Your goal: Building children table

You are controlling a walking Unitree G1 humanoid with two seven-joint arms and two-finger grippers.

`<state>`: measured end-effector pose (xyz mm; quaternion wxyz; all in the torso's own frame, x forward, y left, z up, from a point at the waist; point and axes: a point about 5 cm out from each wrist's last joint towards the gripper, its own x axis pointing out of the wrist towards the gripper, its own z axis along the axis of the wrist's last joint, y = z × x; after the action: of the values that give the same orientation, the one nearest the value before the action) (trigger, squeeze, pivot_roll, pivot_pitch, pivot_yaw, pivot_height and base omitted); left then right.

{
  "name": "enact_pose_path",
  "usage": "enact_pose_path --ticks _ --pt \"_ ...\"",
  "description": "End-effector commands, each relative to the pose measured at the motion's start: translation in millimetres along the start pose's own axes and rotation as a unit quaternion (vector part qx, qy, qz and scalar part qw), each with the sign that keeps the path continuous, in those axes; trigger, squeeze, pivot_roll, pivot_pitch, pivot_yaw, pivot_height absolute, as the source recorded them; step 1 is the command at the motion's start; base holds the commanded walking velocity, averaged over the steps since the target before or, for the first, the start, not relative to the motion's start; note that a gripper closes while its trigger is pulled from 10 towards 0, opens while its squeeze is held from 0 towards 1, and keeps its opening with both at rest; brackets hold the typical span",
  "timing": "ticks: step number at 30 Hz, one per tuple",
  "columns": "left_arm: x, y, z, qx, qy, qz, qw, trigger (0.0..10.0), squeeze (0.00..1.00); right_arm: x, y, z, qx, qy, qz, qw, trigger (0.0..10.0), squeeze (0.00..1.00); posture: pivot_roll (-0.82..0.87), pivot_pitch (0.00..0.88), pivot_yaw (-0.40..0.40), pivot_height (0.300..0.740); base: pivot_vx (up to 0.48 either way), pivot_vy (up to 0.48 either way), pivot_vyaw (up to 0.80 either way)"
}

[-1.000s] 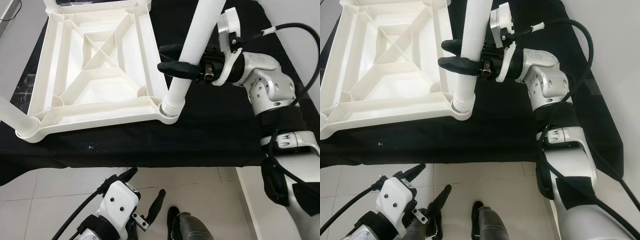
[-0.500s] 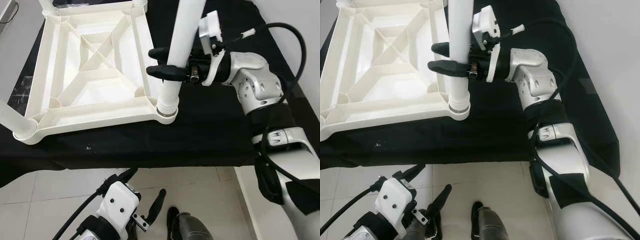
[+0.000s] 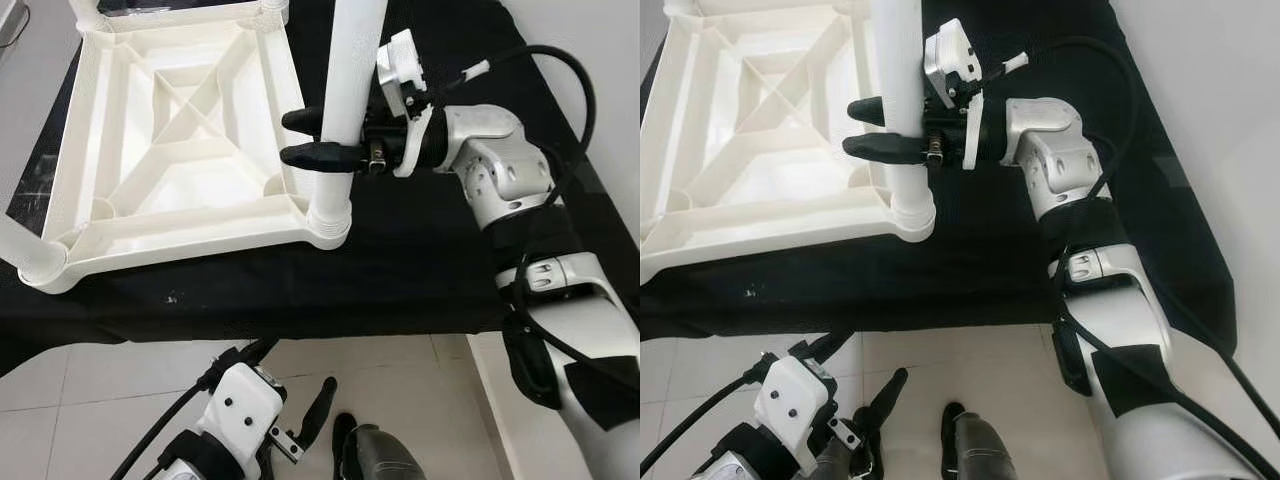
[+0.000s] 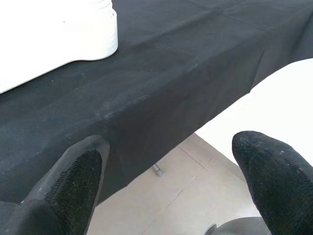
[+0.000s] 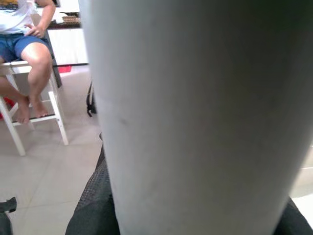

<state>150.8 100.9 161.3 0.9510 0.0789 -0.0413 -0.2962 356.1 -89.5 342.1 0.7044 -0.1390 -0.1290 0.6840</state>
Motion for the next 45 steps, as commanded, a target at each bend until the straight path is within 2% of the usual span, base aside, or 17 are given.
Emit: enact_pose_path --ticks 1,9,13,19,20,23,27,31,32,34,36,37,39,40,42,44,45 --pt "-1.1 -3.1 -4 -0.005 0.008 -0.002 1.000 10.0 0.00 5.0 5.9 -15 0.034 0.020 0.031 0.999 10.0 0.00 -0.01 0.366 -0.088 0.740 0.000 0.000 0.00" --pt "0.9 -3.2 -4 -0.005 0.006 -0.002 1.000 10.0 0.00 9.5 11.6 -17 0.047 0.032 0.073 0.996 10.0 0.00 -0.01 0.364 -0.093 0.740 0.000 0.000 0.00" --pt "1.5 -3.1 -4 -0.004 0.004 0.000 1.000 10.0 0.00 18.0 10.4 -22 0.048 0.046 0.064 0.996 10.0 0.00 -0.01 0.365 -0.098 0.740 0.000 0.000 0.00" --pt "1.7 -3.1 -4 -0.003 0.003 0.003 1.000 10.0 0.00 27.7 1.9 -33 0.043 0.070 -0.046 0.996 10.0 0.00 -0.01 0.365 -0.101 0.740 0.000 0.000 0.00" --pt "2.1 -2.9 -4 -0.003 0.002 0.003 1.000 10.0 0.00 21.9 -3.3 -40 0.057 0.081 -0.115 0.988 10.0 0.00 -0.02 0.365 -0.099 0.740 0.000 0.000 0.00" --pt "2.3 -2.8 -4 -0.003 0.002 0.002 1.000 10.0 0.00 18.6 -5.3 -42 0.064 0.084 -0.140 0.984 10.0 0.00 -0.02 0.365 -0.099 0.740 0.000 0.000 0.00" --pt "4.1 -1.8 -5 -0.002 0.002 0.001 1.000 10.0 0.00 -8.3 -1.8 -50 0.072 0.087 -0.222 0.969 10.0 0.00 -0.03 0.356 -0.091 0.740 0.000 0.000 0.00" --pt "4.6 -1.3 -6 -0.002 0.002 0.001 1.000 10.0 0.00 -15.4 2.0 -50 0.071 0.087 -0.243 0.963 10.0 0.00 -0.03 0.353 -0.089 0.740 0.000 0.000 0.00" --pt "5.9 0.3 -7 0.000 0.002 -0.001 1.000 10.0 0.00 -22.9 13.3 -53 0.069 0.094 -0.286 0.951 10.0 0.00 -0.04 0.345 -0.086 0.740 0.000 0.000 0.00" --pt "6.4 0.8 -8 0.001 0.002 -0.002 1.000 10.0 0.00 -23.9 17.0 -54 0.068 0.097 -0.297 0.947 10.0 0.00 -0.04 0.345 -0.086 0.740 0.000 0.000 0.00" --pt "7.0 1.2 -8 0.002 0.002 -0.003 1.000 10.0 0.00 -21.6 28.6 -62 0.084 0.111 -0.355 0.924 10.0 0.00 -0.04 0.340 -0.087 0.740 0.000 0.000 0.00" --pt "7.0 1.2 -8 0.002 0.002 -0.003 1.000 10.0 0.00 -21.6 28.6 -62 0.084 0.111 -0.355 0.924 10.0 0.00 -0.04 0.340 -0.087 0.740 0.000 0.000 0.00" --pt "7.6 2.0 -9 0.004 0.001 -0.002 1.000 10.0 0.00 -19.7 38.5 -72 0.106 0.125 -0.420 0.892 10.0 0.00 -0.04 0.335 -0.088 0.740 0.000 0.000 0.00" --pt "8.1 2.8 -9 0.005 0.001 -0.001 1.000 10.0 0.00 -18.3 45.3 -78 0.133 0.127 -0.461 0.868 10.0 0.00 -0.04 0.330 -0.086 0.740 0.000 0.000 0.00" --pt "8.1 2.8 -9 0.005 0.001 -0.001 1.000 10.0 0.00 -18.3 45.3 -78 0.133 0.127 -0.461 0.868 10.0 0.00 -0.04 0.330 -0.086 0.740 0.000 0.000 0.00" --pt "9.3 4.8 -10 0.008 0.001 0.001 1.000 10.0 0.00 -15.4 57.0 -90 0.179 0.129 -0.523 0.823 10.0 0.00 -0.03 0.323 -0.081 0.740 0.000 0.000 0.00" --pt "9.3 4.8 -10 0.008 0.001 0.001 1.000 10.0 0.00 -15.4 57.0 -90 0.179 0.129 -0.523 0.823 10.0 0.00 -0.03 0.323 -0.081 0.740 0.000 0.000 0.00"
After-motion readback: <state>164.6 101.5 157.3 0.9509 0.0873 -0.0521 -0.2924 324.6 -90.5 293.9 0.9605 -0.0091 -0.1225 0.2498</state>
